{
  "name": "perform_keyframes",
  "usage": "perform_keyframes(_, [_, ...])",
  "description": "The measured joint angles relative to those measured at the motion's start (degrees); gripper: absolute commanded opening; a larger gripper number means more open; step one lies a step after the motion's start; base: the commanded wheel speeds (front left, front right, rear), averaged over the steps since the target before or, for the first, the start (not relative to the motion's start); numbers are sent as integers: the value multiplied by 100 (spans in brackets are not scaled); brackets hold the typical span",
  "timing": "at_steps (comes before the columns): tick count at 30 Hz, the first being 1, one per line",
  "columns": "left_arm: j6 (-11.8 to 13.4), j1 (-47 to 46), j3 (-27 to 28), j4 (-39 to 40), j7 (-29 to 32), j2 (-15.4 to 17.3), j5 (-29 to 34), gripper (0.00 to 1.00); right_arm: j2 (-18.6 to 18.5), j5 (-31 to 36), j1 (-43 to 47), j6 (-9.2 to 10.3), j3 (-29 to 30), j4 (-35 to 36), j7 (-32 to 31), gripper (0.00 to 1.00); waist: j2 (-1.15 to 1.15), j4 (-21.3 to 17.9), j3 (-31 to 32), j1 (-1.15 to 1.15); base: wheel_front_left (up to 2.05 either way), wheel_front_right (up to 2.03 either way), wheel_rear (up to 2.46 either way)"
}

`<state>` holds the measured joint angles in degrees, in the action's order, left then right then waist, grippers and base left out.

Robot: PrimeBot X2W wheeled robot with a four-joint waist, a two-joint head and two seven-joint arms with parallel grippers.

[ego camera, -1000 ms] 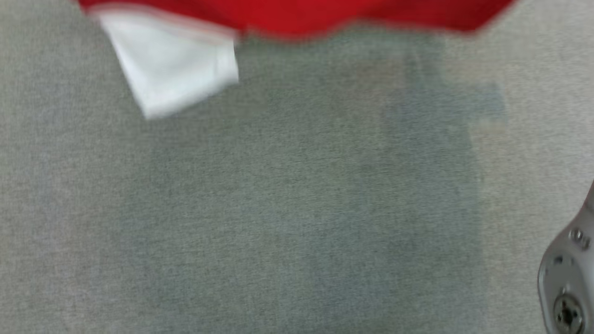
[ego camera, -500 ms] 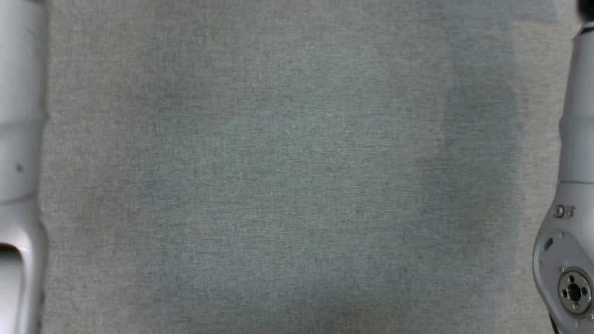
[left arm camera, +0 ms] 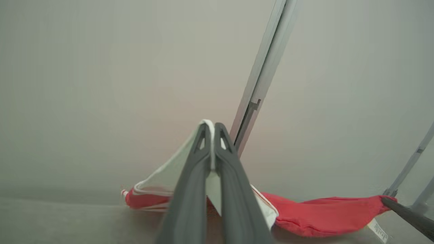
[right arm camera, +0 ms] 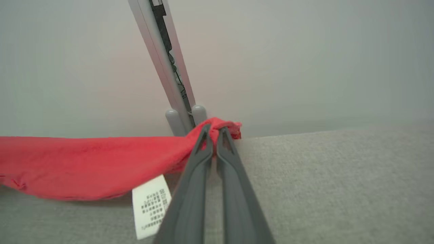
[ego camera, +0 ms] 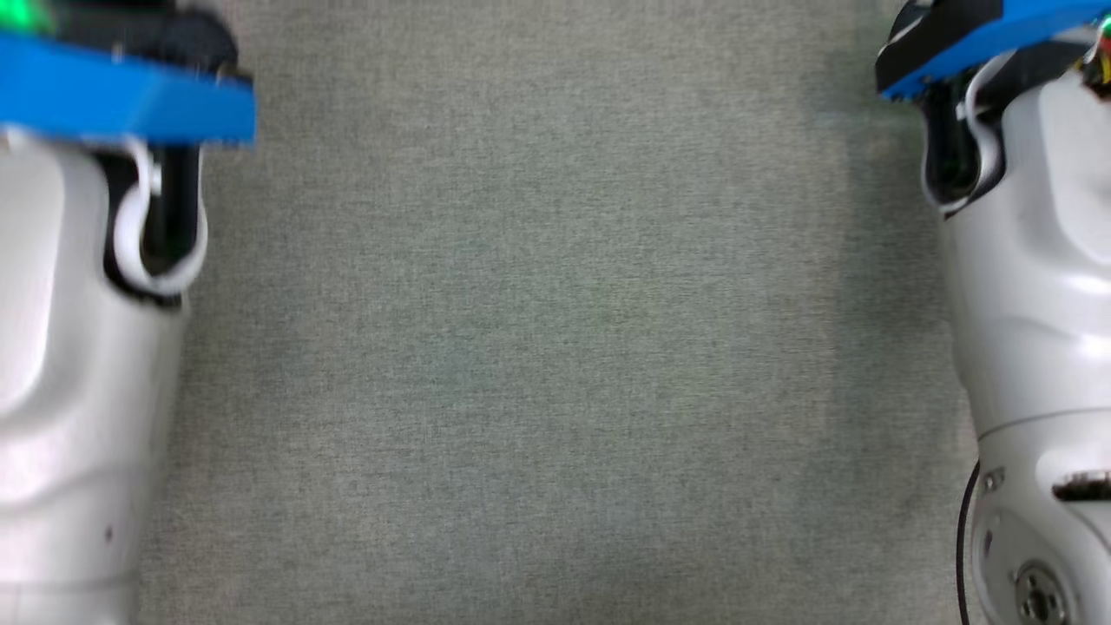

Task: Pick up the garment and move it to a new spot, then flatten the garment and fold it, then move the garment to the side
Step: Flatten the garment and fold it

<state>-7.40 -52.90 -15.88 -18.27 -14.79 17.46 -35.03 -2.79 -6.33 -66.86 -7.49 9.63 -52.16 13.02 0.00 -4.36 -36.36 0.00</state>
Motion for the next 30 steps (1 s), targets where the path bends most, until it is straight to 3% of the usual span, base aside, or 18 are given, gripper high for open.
perform_keyframes(7, [32, 1823, 756, 1248, -13, -101, -68, 0, -3, -856, 904, 0, -539, 595, 172, 0, 0, -117, 511, -1, 0, 0, 0])
perform_keyframes(16, [141, 3443, 800, 2298, 56, -127, -43, 0, -205, -1410, 2538, 0, -794, 1912, 182, 0, 0, -48, 1504, -3, 0, 0, 0])
perform_keyframes(22, [322, 4519, 649, 3029, 274, -90, -42, 0, -221, -1495, 3943, 0, -702, 3216, -224, 0, 0, 17, 2127, -3, 0, 0, 0])
perform_keyframes(30, [610, 5948, 557, 4005, 760, 255, 77, 0, -62, -1414, 5937, 0, -469, 5119, -1115, 0, 0, -5, 2665, -3, 0, 0, 0])
